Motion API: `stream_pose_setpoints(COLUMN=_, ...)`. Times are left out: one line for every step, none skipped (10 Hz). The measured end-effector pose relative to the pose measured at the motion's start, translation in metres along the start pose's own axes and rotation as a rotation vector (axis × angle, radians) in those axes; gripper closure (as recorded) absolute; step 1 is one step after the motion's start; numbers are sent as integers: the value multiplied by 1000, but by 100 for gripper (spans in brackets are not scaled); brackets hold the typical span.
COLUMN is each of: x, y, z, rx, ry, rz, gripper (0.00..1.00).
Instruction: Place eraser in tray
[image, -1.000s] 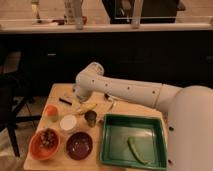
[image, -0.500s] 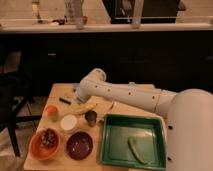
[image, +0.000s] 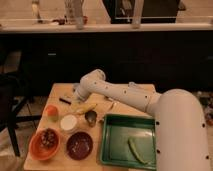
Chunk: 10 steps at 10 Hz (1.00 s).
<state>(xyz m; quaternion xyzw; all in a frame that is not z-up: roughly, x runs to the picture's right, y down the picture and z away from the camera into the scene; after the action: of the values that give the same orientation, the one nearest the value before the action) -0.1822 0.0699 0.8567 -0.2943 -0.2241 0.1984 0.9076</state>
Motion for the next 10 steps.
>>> stream_pose_setpoints(x=-1, y=-5, z=3, rx=-12, ry=3, rz=-29, gripper=20)
stream_pose_setpoints(x=-4, y=-8, z=5, rx=-24, ry=5, rz=-57, gripper=20)
stream_pose_setpoints(x=-5, y=-9, z=6, rx=-27, ry=5, rz=-64, gripper=20)
stream_pose_setpoints(x=-4, y=-9, z=5, rx=-27, ry=6, rz=-64, gripper=20)
stream_pose_setpoints(x=-3, y=-9, z=6, rx=-28, ry=7, rz=-63, gripper=20)
stream_pose_setpoints(x=-3, y=-7, z=6, rx=-27, ry=8, rz=-62, gripper=20)
stream_pose_setpoints(x=-1, y=-3, z=5, rx=-14, ry=11, rz=-61, gripper=20)
stream_pose_setpoints(x=0, y=5, z=3, rx=16, ry=15, rz=-62, gripper=20)
stream_pose_setpoints(x=-3, y=9, z=5, rx=23, ry=18, rz=-69, gripper=20)
stream_pose_setpoints(x=-7, y=11, z=9, rx=23, ry=20, rz=-79, gripper=20)
